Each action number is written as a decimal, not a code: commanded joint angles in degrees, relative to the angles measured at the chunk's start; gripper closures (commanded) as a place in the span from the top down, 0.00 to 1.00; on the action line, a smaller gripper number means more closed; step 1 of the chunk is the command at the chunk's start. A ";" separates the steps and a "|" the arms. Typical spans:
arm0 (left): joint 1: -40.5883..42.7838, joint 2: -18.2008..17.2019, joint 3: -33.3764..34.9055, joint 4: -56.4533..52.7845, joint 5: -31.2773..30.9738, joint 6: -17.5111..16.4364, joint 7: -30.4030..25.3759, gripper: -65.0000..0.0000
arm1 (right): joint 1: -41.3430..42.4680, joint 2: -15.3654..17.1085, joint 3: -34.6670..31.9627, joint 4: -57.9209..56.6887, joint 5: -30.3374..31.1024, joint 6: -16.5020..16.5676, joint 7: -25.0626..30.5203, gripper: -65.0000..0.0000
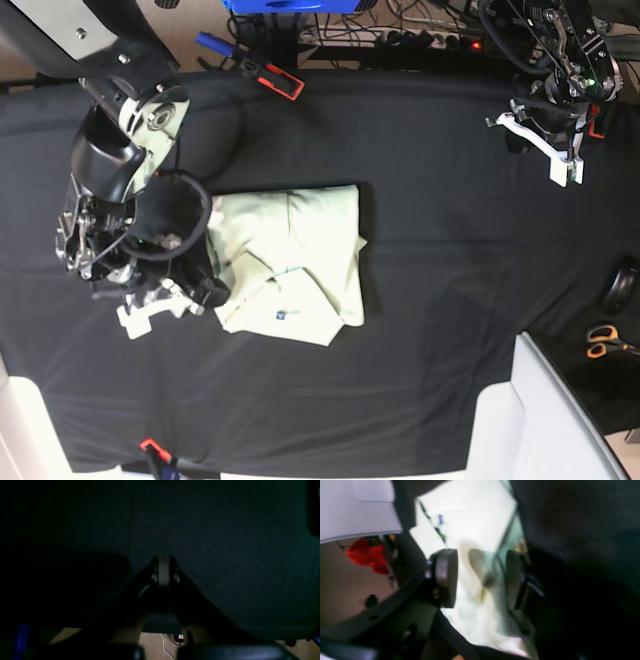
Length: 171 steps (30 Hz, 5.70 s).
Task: Fold the T-shirt properly
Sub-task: 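Move the right gripper to the shirt's collar-side edge and grasp it, then tuck the grasped edge under the shirt with the right gripper, then release the shirt and lift the right gripper away, then press both grippers onto the shirt's sides to square the fold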
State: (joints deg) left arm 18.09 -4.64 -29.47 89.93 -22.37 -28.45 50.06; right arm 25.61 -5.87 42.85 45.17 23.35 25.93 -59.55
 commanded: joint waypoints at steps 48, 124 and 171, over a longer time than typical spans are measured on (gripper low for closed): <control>-1.16 -1.90 -0.55 -3.64 -0.53 -0.08 -0.88 0.00 | 8.46 0.64 -11.77 -4.51 1.39 -0.75 7.99 0.10; -3.36 -1.90 -0.55 -8.48 -0.53 -0.17 -1.14 0.00 | 12.06 2.66 -15.20 -14.35 1.13 -1.01 12.38 0.00; -21.73 5.22 39.36 -16.92 -0.53 3.61 -8.79 0.00 | -18.26 0.99 -29.88 30.31 5.88 -0.75 1.83 0.00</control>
State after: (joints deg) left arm -2.70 0.40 9.80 72.14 -21.78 -24.16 42.37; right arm 6.35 -4.93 13.17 74.96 28.25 24.86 -58.50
